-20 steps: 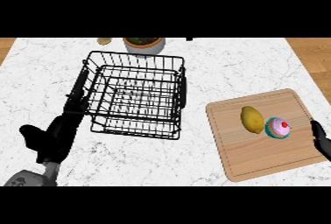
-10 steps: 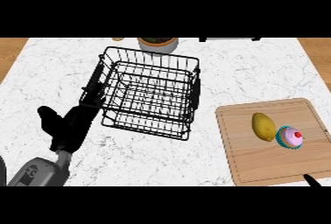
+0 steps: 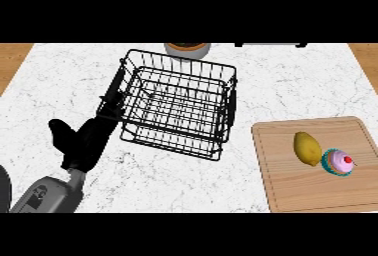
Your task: Pick the cupcake from the cutting board and place it in the tiered basket
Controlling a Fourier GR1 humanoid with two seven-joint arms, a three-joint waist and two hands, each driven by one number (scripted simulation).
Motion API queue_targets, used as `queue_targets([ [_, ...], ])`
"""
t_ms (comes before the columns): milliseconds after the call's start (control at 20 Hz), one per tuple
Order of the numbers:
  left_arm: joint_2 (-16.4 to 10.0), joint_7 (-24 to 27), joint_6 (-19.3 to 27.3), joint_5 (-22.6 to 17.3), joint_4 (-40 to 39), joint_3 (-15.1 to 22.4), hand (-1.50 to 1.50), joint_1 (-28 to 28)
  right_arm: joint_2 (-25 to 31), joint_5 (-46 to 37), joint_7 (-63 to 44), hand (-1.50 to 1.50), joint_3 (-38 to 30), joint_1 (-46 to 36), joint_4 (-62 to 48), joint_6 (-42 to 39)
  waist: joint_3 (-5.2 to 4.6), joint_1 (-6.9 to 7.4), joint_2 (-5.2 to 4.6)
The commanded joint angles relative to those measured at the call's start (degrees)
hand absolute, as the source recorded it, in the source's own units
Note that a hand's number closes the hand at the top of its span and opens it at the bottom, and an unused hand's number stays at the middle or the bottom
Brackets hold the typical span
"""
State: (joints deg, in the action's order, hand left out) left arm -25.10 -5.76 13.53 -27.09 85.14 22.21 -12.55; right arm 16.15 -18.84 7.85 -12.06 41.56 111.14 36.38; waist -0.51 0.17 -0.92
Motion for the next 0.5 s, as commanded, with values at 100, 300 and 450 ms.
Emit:
queue_targets([
  [100,1.88,-1.89,0.43,0.77,-0.99,1.08,0.00,-2.63,-1.01,-15.94,-22.21,-1.50,5.72,4.74,12.24,-2.42,-0.07,1.34,-0.68],
  [300,1.31,-3.02,-0.74,0.41,-1.26,0.12,0.00,-4.09,-2.61,-26.31,-37.42,-1.50,10.15,-0.23,18.94,-8.69,0.10,2.19,-0.35],
  [450,4.23,-0.71,0.25,2.08,-3.59,1.64,0.00,-2.84,-2.37,-34.10,-48.24,-1.50,10.03,-8.40,16.33,-15.15,0.21,2.42,-0.29],
])
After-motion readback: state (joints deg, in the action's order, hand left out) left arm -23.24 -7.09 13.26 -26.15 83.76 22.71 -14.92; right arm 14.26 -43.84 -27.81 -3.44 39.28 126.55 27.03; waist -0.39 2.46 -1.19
